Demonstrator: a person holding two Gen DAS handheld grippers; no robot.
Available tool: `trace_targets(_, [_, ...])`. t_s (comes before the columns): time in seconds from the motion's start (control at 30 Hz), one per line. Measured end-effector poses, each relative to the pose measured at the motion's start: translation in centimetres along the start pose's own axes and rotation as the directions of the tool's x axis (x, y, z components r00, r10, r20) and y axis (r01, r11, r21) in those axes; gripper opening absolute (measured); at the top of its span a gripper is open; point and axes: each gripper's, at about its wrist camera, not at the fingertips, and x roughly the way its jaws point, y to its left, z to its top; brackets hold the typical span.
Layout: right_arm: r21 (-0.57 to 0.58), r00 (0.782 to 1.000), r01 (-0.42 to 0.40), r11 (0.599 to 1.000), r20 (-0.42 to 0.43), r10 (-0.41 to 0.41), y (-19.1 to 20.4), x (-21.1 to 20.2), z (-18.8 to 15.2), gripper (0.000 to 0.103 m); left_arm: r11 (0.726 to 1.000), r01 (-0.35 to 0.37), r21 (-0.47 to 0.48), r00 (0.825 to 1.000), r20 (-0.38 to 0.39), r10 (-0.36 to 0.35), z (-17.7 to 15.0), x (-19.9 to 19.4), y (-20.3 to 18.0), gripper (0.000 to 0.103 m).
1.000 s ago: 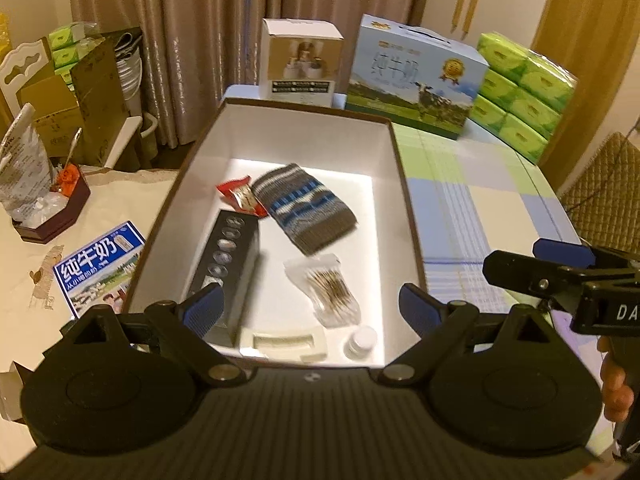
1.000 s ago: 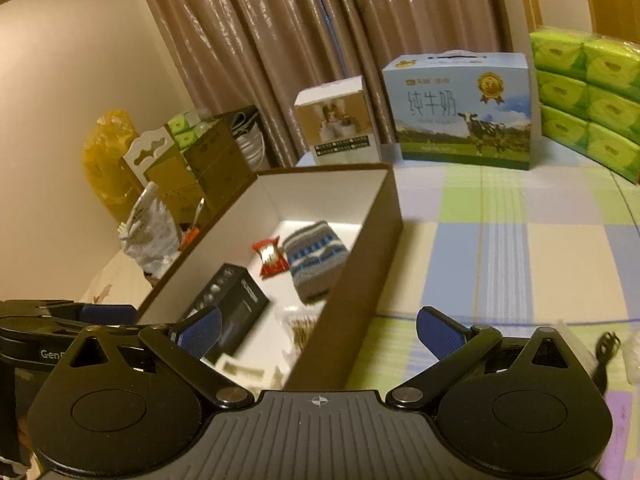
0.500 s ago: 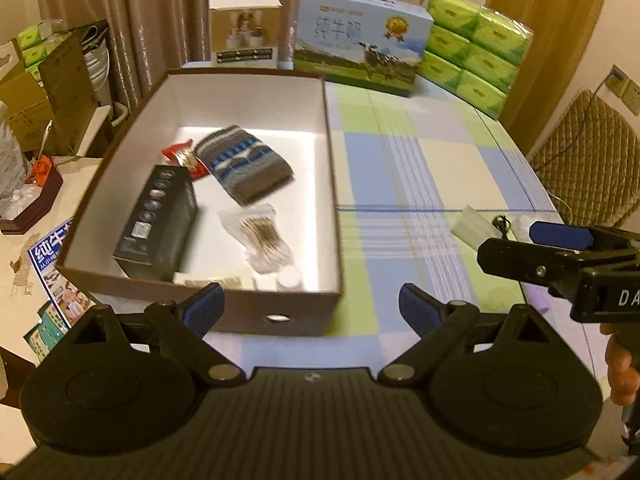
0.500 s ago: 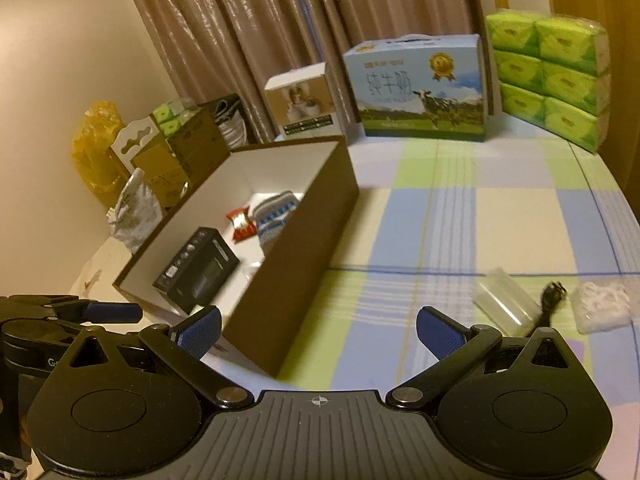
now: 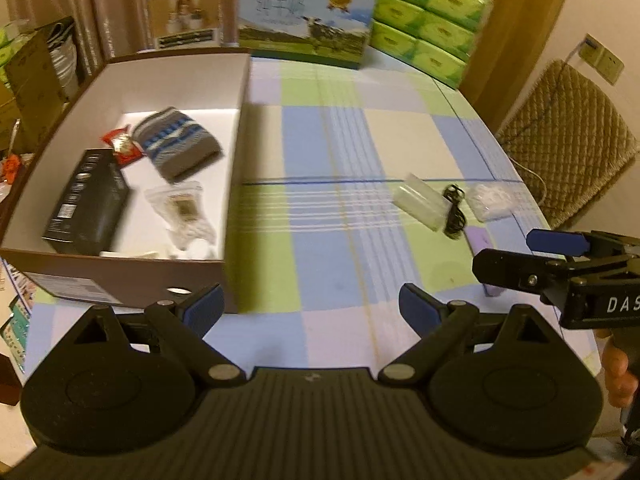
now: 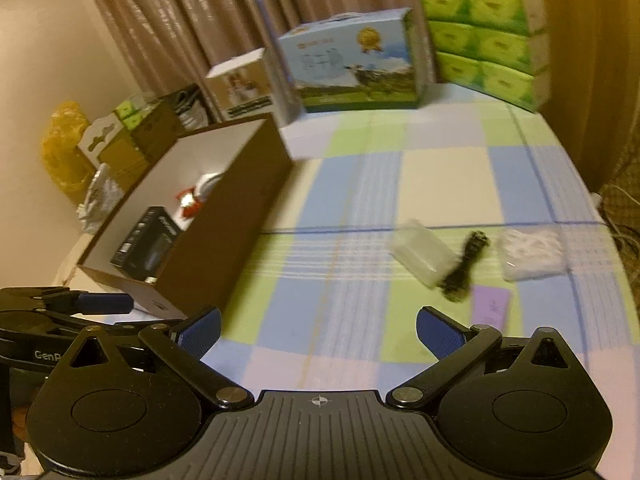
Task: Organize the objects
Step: 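Lower the right gripper onto the purple tube and close on it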
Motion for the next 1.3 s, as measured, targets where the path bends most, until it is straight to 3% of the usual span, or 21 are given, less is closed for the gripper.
trace_targets(0.2, [0.072,0.996,0.085,0.994,-0.016,-0.084,-3.9,-0.6,-0.7,0.101,0.999,0.016,0.040,1.000,-0.025,-0.015,0.1,1.8,-2.7,0.092])
trace_targets(0.5, [0.085,0.984,0.176,0.981,-0.052,-0.172,-7.6,0.7,-1.2,0.099,0.995,0.021,0.096,0.998,-0.054,-0.016,0.9,4.6,-5.7,0.092])
trace_targets(0.67, [0.047,0.965,0.255,0.966,-0.082,-0.251,-9.0,3.1,-1.5,0.074,0.992,0.021,0.122,0.998,-0.068,-0.013,1.2,6.4,-7.0,0.092])
trace_targets(0.77, [0.054,0.962,0.264,0.963,-0.093,-0.258,-10.0,4.5,-1.6,0.065,0.991,0.014,0.130,0.997,-0.081,-0.004,1.3,7.4,-7.4,0.092])
trace_targets(1.1, [0.051,0.953,0.282,0.958,-0.125,-0.275,-11.4,8.0,-1.8,0.052,0.984,0.016,0.175,0.995,-0.099,0.001,2.1,10.7,-8.3,0.092])
trace_targets(1.2, [0.043,0.953,0.284,0.958,-0.123,-0.277,-11.7,8.6,-2.0,0.046,0.980,0.030,0.196,0.995,-0.098,-0.011,2.5,11.9,-8.8,0.092])
trace_targets(1.3, [0.034,0.953,0.280,0.959,-0.129,-0.274,-12.1,8.9,-2.3,0.032,0.973,0.049,0.225,0.995,-0.094,-0.028,3.0,13.1,-9.4,0.092])
